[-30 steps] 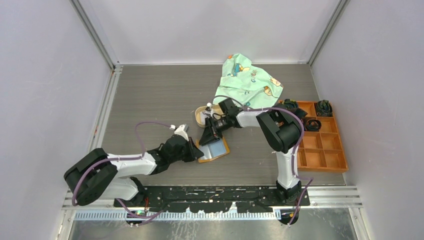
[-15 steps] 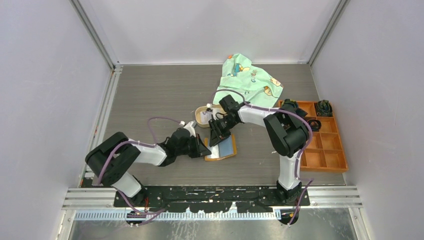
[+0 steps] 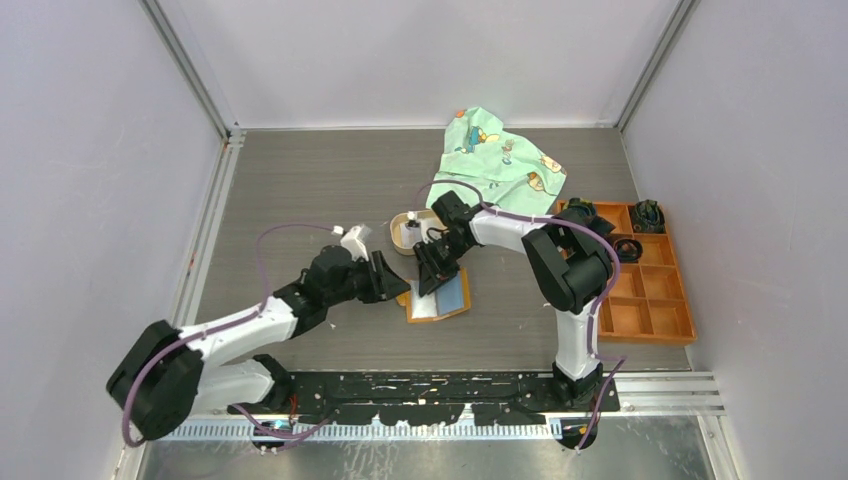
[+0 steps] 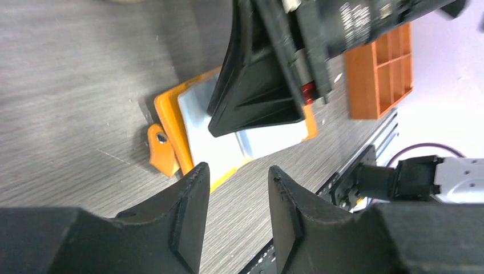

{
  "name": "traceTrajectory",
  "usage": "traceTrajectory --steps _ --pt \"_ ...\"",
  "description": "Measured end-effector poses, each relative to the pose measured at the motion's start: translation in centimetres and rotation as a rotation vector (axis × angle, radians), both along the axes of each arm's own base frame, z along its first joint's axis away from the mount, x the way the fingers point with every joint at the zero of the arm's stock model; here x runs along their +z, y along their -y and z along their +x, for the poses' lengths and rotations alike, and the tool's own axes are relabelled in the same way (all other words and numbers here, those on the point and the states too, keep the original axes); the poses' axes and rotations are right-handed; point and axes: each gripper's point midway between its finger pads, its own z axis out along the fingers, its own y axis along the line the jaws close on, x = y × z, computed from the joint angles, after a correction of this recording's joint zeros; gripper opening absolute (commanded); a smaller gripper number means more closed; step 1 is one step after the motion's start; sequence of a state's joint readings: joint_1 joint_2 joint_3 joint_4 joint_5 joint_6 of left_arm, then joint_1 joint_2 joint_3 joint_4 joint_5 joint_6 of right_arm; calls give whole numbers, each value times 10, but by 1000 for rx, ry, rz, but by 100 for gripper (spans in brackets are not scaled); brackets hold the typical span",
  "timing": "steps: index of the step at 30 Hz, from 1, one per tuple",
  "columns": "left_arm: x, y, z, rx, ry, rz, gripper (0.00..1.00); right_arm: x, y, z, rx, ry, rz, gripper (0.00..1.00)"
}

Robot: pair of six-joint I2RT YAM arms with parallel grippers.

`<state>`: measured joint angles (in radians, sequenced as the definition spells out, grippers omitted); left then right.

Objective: Put the credit cards into the card holder
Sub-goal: Turn over the card slot in the card holder.

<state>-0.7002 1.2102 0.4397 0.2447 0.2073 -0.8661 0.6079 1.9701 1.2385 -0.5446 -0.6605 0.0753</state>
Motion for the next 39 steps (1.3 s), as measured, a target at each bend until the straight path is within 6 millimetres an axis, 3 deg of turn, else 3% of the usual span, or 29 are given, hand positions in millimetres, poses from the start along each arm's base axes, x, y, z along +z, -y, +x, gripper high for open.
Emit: traceTrajectory --steps 3,9,15,22,39 --pt "24 -10 7 33 72 -19 40 2 -1 -5 26 -11 25 33" --pt "36 -23 23 91 75 5 38 7 5 -16 59 -44 81 34" --pt "53 -3 44 82 42 -29 28 25 10 -10 49 -19 136 35" --pt "45 18 46 30 -54 -63 28 39 12 -6 49 -9 191 35" --pt "61 15 46 35 -11 -79 32 48 28 -7 25 -21 237 36"
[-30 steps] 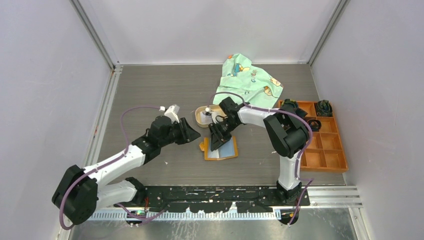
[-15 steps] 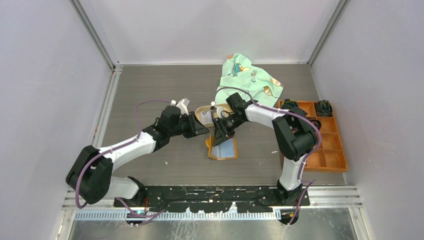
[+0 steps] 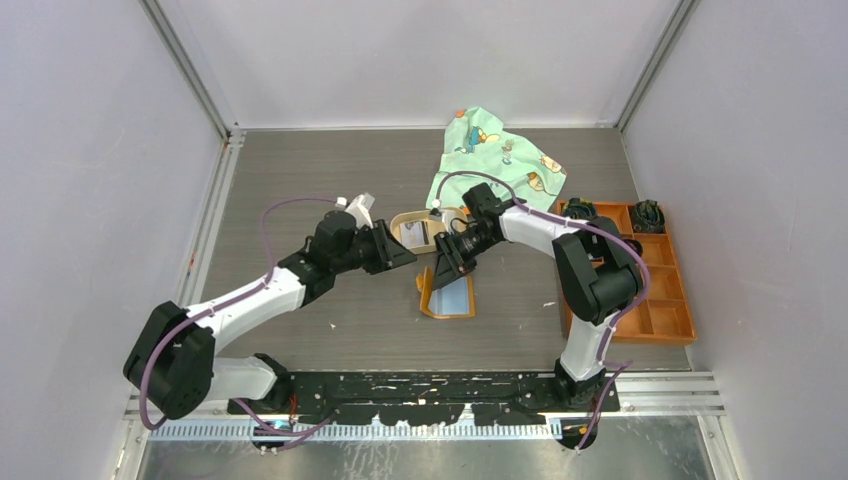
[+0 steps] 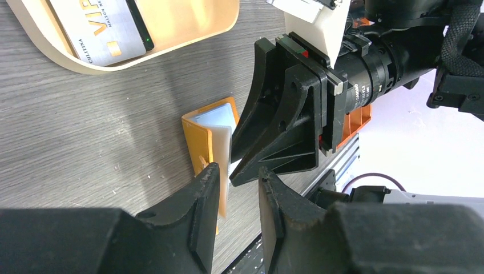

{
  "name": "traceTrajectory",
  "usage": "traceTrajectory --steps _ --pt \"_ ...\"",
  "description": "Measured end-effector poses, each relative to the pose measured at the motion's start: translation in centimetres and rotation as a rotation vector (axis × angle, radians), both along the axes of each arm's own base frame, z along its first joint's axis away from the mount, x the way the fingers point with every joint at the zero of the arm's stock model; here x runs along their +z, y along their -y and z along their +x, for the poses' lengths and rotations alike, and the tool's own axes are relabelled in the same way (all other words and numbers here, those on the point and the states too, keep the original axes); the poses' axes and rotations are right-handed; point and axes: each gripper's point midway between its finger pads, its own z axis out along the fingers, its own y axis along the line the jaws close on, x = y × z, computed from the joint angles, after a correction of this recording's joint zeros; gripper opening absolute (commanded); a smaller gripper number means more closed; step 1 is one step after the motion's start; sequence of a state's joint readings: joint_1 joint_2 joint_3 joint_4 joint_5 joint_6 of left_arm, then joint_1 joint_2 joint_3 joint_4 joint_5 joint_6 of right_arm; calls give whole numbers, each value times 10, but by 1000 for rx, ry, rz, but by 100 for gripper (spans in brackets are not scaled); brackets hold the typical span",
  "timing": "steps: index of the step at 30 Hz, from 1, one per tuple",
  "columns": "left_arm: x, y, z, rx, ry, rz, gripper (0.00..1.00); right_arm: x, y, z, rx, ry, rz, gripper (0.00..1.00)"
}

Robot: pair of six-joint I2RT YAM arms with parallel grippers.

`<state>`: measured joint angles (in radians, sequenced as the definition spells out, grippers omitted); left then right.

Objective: Put the credit cards into the card holder
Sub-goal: Turn over the card slot in the card holder.

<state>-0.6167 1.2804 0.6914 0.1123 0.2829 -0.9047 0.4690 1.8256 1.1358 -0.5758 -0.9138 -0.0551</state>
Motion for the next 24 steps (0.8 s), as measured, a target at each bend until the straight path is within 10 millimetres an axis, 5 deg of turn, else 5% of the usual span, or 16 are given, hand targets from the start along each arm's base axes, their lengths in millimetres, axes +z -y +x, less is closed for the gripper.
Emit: traceTrajectory --steps 24 --pt "-4 -20 4 63 33 49 35 17 10 -2 7 -53 79 44"
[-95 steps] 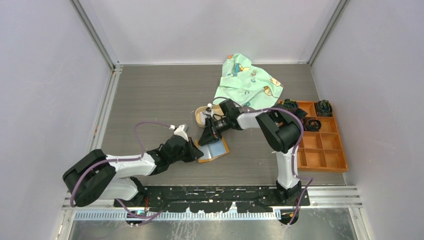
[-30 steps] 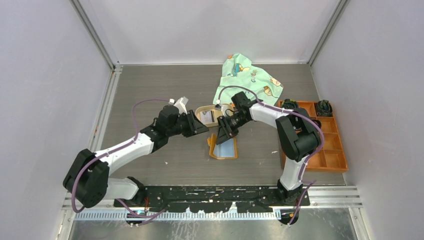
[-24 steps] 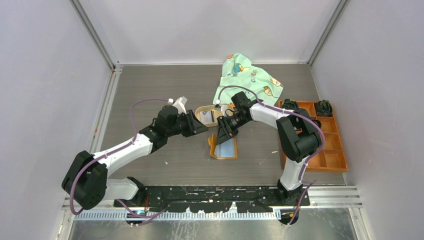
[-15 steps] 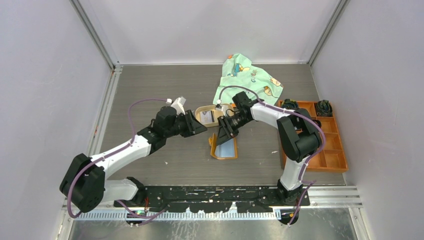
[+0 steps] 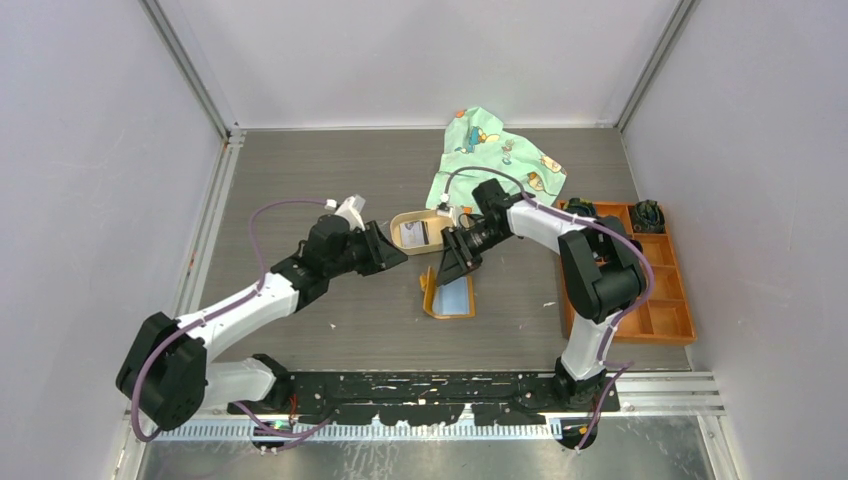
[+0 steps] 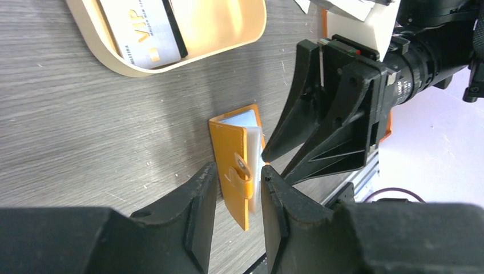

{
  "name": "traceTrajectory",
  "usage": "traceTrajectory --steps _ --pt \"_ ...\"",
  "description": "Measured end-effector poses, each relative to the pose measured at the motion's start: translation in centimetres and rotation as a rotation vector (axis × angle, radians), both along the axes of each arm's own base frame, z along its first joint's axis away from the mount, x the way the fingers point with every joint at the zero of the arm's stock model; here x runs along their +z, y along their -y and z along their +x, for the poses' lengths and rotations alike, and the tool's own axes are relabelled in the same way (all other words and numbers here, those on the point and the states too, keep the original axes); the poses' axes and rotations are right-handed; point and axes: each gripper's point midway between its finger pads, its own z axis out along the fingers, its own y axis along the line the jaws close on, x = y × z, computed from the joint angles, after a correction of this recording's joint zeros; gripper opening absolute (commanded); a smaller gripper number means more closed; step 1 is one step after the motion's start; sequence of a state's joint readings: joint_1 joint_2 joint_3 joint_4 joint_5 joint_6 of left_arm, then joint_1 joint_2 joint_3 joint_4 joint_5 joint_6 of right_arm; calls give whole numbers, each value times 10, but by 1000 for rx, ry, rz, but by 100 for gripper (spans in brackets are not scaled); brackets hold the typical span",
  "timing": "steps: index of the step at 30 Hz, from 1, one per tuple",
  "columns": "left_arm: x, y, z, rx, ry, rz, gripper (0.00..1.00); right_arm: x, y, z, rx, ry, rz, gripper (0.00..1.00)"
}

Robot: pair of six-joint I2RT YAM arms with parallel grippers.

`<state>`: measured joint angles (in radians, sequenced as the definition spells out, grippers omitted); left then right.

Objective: Put the credit cards into the card holder
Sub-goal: Turn over the card slot in the card holder, then pick up the credit card from the storage box.

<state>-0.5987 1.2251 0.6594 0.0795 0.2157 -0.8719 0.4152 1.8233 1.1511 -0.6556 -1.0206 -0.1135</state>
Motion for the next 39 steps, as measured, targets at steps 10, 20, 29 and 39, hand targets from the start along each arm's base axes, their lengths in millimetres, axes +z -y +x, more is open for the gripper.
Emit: traceTrajectory --steps 10,20,29,39 --pt "7 -35 21 117 67 39 59 37 12 38 1 137 -19 50" --pt "-27 -49 62 162 -23 142 51 34 -11 136 -242 239 -163 58" --pt "-66 -33 100 165 -149 228 42 -45 -20 168 -392 85 -317 59" --pt "-92 -15 110 149 -266 354 15 -49 -37 179 -483 91 -329 59"
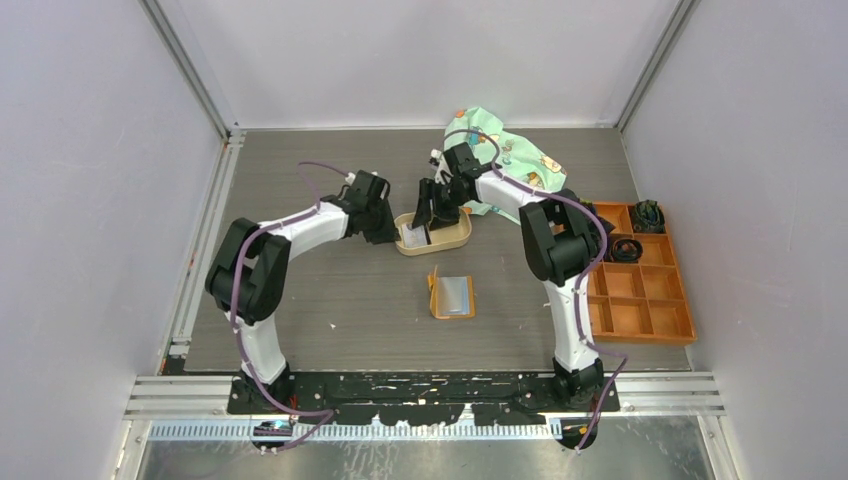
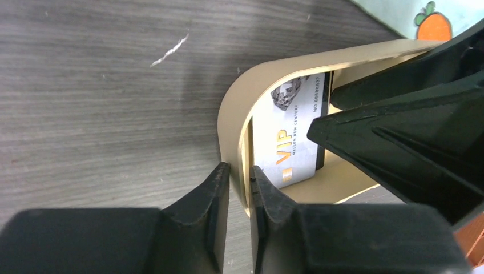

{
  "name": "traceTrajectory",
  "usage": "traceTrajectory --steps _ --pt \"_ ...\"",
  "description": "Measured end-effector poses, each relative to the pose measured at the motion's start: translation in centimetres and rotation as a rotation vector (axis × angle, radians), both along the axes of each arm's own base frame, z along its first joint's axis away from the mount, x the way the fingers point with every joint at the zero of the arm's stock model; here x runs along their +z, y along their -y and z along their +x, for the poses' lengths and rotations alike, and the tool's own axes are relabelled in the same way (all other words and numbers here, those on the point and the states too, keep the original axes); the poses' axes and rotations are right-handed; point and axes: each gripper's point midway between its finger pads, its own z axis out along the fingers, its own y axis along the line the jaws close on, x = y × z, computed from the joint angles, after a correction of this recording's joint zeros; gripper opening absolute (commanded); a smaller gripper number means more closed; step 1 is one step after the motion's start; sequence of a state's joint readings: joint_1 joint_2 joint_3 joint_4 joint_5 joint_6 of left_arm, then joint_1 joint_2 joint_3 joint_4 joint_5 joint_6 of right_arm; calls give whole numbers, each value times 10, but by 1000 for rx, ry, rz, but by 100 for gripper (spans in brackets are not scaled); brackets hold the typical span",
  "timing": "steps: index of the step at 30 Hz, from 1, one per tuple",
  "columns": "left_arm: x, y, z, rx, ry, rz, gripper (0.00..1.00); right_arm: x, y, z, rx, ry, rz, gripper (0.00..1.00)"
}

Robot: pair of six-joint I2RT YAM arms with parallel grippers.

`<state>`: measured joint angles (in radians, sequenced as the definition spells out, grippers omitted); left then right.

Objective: Put the credit cards into the card holder
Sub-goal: Pick up the credit card from the storage box.

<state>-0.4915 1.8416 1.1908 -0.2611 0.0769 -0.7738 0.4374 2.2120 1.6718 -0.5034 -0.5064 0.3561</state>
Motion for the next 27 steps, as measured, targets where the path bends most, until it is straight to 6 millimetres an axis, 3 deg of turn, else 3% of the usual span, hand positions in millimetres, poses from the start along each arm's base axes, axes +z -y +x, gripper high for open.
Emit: traceTrajectory --steps 4,19,27 --pt "-5 -2 -3 9 -50 37 0 0 -8 -1 -3 3 17 59" --pt "-8 -2 -12 99 -35 -38 0 15 2 -10 -15 42 -5 61" --pt "-8 6 -15 110 -25 -70 0 15 -9 -16 -10 21 18 60"
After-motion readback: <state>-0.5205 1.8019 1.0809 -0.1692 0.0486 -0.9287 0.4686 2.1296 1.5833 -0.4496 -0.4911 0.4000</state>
